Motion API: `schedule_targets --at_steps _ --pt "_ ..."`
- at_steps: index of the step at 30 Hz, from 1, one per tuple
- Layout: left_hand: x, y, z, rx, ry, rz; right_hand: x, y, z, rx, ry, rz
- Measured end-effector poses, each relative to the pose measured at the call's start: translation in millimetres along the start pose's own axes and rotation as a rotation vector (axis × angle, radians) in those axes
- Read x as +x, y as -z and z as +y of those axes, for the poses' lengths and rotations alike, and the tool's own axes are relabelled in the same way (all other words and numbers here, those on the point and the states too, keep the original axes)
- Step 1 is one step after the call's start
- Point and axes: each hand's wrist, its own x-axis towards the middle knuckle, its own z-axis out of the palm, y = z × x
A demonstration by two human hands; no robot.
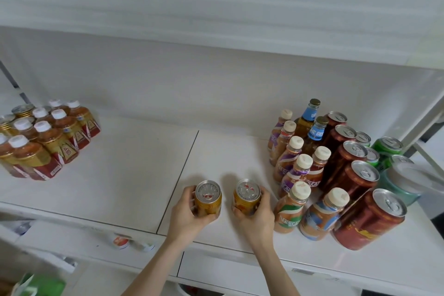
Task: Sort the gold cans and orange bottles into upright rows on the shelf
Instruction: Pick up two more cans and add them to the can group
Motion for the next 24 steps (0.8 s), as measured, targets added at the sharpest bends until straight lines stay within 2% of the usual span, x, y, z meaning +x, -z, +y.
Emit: schedule_targets --at_steps 12,24 --pt "-27 31 -9 -0.119 0.018 0.002 -37 -8 -14 0.092 -0.023 0.008" --pt "-23 148 -26 -0.031 -0.062 -0.079 -91 -82 -65 0.171 -0.053 0.098"
